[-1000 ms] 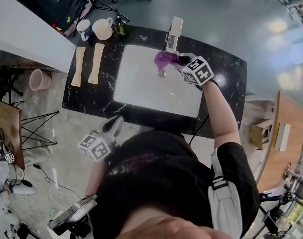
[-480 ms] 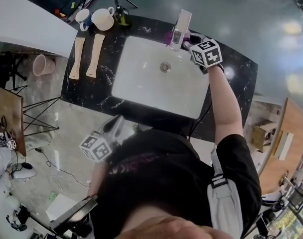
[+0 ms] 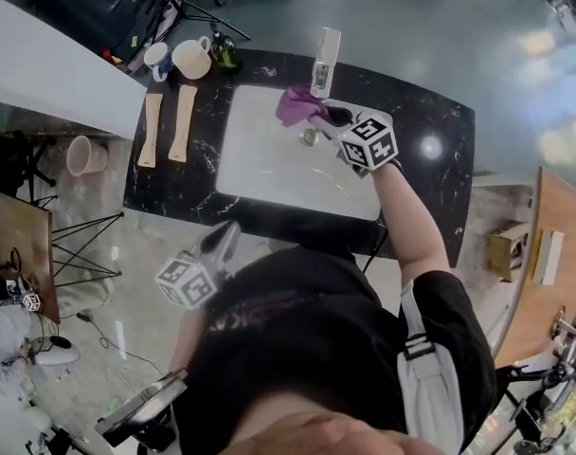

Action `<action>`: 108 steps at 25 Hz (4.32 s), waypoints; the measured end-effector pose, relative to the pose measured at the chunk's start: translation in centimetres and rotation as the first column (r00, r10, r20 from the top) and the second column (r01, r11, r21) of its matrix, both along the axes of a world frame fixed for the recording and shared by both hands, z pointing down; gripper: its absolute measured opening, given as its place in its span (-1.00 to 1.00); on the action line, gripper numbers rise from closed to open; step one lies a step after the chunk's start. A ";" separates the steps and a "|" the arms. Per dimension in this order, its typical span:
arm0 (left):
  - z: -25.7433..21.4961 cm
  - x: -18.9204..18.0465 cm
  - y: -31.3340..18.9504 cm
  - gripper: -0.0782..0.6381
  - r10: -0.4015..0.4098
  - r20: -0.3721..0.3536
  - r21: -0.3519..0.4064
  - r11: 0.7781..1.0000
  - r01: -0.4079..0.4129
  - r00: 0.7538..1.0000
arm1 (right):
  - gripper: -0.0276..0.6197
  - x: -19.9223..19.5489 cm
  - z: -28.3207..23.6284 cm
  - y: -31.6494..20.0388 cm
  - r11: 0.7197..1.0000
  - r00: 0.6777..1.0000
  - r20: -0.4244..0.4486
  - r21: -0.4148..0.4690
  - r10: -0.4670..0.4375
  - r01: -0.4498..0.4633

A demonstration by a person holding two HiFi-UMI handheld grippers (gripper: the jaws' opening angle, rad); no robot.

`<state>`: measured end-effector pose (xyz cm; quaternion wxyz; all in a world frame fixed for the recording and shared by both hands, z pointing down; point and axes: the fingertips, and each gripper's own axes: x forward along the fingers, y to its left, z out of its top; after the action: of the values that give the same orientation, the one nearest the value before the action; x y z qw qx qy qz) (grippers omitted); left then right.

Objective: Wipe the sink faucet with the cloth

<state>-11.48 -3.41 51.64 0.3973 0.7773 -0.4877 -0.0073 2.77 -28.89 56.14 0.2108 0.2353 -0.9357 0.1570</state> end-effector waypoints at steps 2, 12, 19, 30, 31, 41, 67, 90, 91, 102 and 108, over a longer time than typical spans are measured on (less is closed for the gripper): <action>-0.4 -0.7 0.7 -0.79 0.034 -0.012 0.018 0.999 -0.033 0.999 | -0.65 0.7 -1.6 3.1 0.998 0.997 0.058 -0.005 0.055 -0.055; -0.8 0.3 4.9 -0.79 0.347 -0.086 0.079 0.937 -0.341 0.934 | -0.65 12.5 -2.4 19.6 0.831 0.830 -0.058 0.003 0.555 -0.556; -0.3 1.8 8.8 -0.79 0.498 -0.105 0.066 0.867 -0.494 0.861 | -0.64 25.1 1.2 25.9 0.564 0.466 -0.405 0.167 0.787 -0.809; -1.5 2.0 9.9 -0.79 0.433 -0.086 0.095 0.900 -0.425 0.897 | -0.59 24.6 5.9 26.3 0.610 0.457 -0.546 0.130 0.702 -0.782; -1.6 2.7 9.9 -0.79 0.439 -0.088 0.097 0.897 -0.431 0.894 | -0.50 24.5 5.8 26.2 0.621 0.469 -0.545 0.126 0.695 -0.773; -2.5 7.7 8.9 -0.79 0.433 -0.055 0.126 0.897 -0.424 0.900 | -0.45 22.1 -5.6 27.2 0.616 0.614 -0.095 0.246 0.784 -0.748; -3.1 10.9 9.6 -0.79 0.425 -0.043 0.128 0.900 -0.417 0.904 | -0.88 5.6 -7.6 35.8 0.899 0.863 0.329 -0.347 0.384 -0.268; -2.9 10.7 9.6 -0.79 0.435 -0.033 0.112 0.896 -0.429 0.900 | -0.88 5.4 -7.2 35.7 0.896 0.864 0.326 -0.359 0.383 -0.262; -2.9 10.7 9.6 -0.79 0.434 -0.033 0.112 0.897 -0.428 0.900 | -0.88 5.4 -7.2 35.7 0.896 0.865 0.326 -0.359 0.383 -0.261; -2.8 10.3 9.6 -0.79 0.427 -0.038 0.110 0.900 -0.421 0.903 | -0.88 5.0 -7.1 35.7 0.896 0.870 0.316 -0.360 0.379 -0.259; -2.6 10.3 9.5 -0.79 0.426 -0.039 0.106 0.901 -0.420 0.904 | -0.88 5.0 -6.9 35.6 0.896 0.871 0.314 -0.361 0.377 -0.258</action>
<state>-1.20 6.05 49.07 0.3666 0.8821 -0.2940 0.0321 7.73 6.71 49.24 0.0327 0.3175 -0.8700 0.3758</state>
